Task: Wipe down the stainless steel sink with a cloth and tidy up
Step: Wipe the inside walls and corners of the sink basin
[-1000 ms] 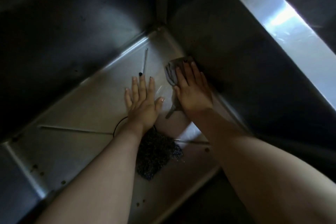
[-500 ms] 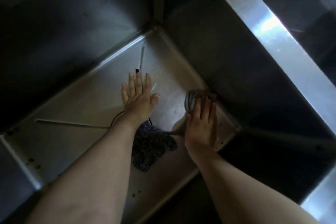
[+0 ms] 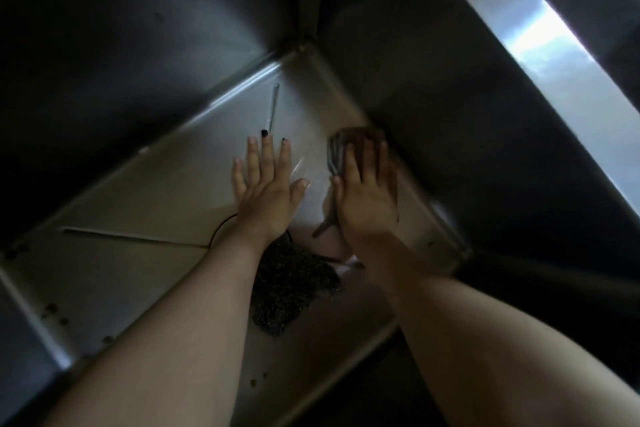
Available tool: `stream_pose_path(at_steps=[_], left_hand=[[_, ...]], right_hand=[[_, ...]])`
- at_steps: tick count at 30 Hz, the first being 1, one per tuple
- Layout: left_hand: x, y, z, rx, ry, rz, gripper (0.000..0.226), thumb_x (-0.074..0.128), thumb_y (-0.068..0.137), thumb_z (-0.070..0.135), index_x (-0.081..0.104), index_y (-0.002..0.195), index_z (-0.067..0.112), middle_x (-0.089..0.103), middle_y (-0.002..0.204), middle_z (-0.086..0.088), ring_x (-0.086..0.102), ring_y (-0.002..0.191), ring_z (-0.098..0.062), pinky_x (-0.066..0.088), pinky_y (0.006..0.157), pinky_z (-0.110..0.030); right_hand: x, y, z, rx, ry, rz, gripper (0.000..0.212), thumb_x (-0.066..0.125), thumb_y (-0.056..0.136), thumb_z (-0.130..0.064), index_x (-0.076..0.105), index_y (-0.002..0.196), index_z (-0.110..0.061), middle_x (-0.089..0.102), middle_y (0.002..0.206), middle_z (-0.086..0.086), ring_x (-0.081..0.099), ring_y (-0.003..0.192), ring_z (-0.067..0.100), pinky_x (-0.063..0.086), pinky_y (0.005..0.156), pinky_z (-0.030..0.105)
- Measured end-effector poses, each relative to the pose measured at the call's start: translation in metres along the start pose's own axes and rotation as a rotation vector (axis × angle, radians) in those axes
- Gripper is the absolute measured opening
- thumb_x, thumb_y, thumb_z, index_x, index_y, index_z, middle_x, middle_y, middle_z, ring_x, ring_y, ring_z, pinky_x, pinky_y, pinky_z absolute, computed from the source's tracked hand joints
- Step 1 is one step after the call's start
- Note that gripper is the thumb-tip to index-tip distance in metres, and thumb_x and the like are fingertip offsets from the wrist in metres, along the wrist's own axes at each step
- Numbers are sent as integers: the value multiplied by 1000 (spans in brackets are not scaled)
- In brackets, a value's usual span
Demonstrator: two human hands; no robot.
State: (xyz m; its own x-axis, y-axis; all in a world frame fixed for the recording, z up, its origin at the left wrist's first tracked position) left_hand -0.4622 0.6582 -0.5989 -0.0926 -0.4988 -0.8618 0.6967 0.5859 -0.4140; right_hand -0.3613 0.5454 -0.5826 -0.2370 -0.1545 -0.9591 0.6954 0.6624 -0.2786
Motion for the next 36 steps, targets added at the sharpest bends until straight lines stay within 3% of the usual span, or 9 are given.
stream_pose_path(at_steps=[7, 14, 23, 29, 33, 36], left_hand=[[-1, 0, 1, -15, 8, -19, 68, 21, 93, 53, -16, 144, 28, -30, 150, -1, -38, 130, -15, -28, 101, -38], [-4, 0, 1, -13, 5, -37, 68, 21, 93, 53, -17, 143, 28, -32, 149, -1, -38, 130, -16, -28, 101, -38], [-3, 0, 2, -1, 10, -23, 67, 21, 93, 52, -16, 144, 27, -28, 151, -3, -36, 132, -18, -27, 101, -39], [-3, 0, -1, 32, 18, -18, 68, 21, 94, 52, -18, 143, 26, -30, 150, -3, -41, 126, -13, -27, 101, -39], [-1, 0, -3, 49, 16, -19, 69, 21, 94, 52, -19, 143, 26, -31, 149, -4, -44, 123, -11, -29, 99, -37], [-1, 0, -2, 54, 9, -19, 68, 21, 94, 52, -18, 143, 25, -31, 150, -4, -43, 124, -11, -30, 98, -36]], right_hand=[[-7, 24, -9, -84, 7, 51, 53, 24, 100, -39, 13, 149, -23, 9, 158, 6, -3, 145, 24, -3, 115, 38], [-9, 1, -2, 5, 103, -45, 55, 27, 100, -36, 7, 149, -23, 3, 158, 5, -7, 145, 25, 0, 116, 37], [-2, -60, 8, 332, 96, -93, 55, 20, 101, -35, -1, 149, -19, -2, 158, 10, -6, 145, 25, -1, 116, 36], [-5, -83, 4, 735, 332, -87, 62, 33, 99, -35, 2, 149, -17, -5, 158, 11, -6, 144, 27, 1, 114, 37], [-8, -101, 1, 872, 367, -94, 85, 51, 85, -36, 2, 149, -8, -3, 156, 19, -7, 144, 33, -4, 114, 39], [-6, -110, -1, 929, 384, -162, 76, 39, 92, -37, -5, 148, -10, -9, 156, 17, -11, 143, 33, -3, 114, 37]])
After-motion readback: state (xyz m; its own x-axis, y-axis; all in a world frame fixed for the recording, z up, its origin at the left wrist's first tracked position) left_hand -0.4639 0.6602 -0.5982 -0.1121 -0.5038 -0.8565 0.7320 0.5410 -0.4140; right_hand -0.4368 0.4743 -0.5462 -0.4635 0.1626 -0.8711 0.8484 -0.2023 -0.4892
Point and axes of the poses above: each hand's wrist, its own y-axis towards the middle knuckle, its own x-axis out of the palm, z = x × y, the point moved 1 cm from there along y, towards the middle knuckle
